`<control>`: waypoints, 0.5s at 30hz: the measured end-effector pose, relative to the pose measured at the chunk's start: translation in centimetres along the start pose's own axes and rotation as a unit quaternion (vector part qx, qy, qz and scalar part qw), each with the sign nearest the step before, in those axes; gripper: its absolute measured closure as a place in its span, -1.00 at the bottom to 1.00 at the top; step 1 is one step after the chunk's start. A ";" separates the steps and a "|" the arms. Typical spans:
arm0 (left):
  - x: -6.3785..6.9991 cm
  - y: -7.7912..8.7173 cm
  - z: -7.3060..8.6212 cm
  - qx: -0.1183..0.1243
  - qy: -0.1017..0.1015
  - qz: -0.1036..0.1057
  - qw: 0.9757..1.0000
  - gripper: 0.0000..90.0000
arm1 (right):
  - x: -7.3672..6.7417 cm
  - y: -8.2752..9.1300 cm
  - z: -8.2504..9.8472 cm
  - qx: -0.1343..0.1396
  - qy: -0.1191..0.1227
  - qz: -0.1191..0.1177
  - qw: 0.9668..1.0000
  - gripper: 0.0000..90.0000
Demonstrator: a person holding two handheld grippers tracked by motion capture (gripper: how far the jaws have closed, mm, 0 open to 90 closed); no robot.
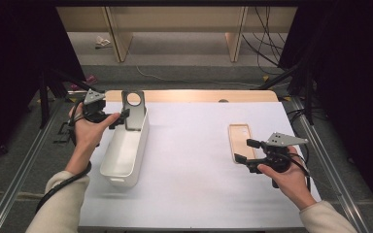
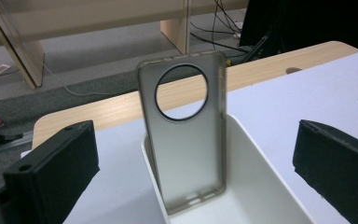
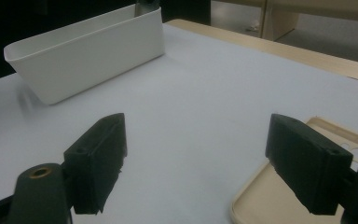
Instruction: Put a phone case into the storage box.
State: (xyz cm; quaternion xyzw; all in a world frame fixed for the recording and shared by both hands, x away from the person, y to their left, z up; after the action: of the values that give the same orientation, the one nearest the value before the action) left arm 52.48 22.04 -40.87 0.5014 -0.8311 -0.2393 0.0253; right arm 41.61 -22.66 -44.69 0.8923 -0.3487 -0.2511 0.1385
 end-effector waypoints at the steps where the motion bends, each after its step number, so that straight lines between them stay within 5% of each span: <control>1: 0.3 0.5 0.1 0.002 -0.001 0.001 1.000 -1.00 | 0.0 0.0 0.0 0.000 -0.001 0.000 1.000 -0.52; 7: 3.4 3.1 0.9 0.001 -0.006 0.015 1.000 -1.00 | 0.1 0.0 0.0 -0.001 -0.001 0.001 1.000 -0.52; 15: 9.9 5.5 1.5 0.017 -0.029 0.064 0.997 -1.00 | 0.3 0.1 -0.1 -0.001 -0.001 0.002 1.000 -0.52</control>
State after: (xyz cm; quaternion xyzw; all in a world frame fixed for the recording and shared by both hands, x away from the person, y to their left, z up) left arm 42.63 16.30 -41.89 0.4406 -0.8657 -0.2374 0.0081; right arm 41.75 -22.96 -44.67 0.8913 -0.3506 -0.2516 0.1394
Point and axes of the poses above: each handheld gripper's, and its own axes: y roughly backward along the jaws, z roughly out of its underside, x roughly to its right, the point moved 7 cm from there along -y, roughly forward along the jaws, and after that the axes turned 15 degrees about -y, right-handed, at the moved point
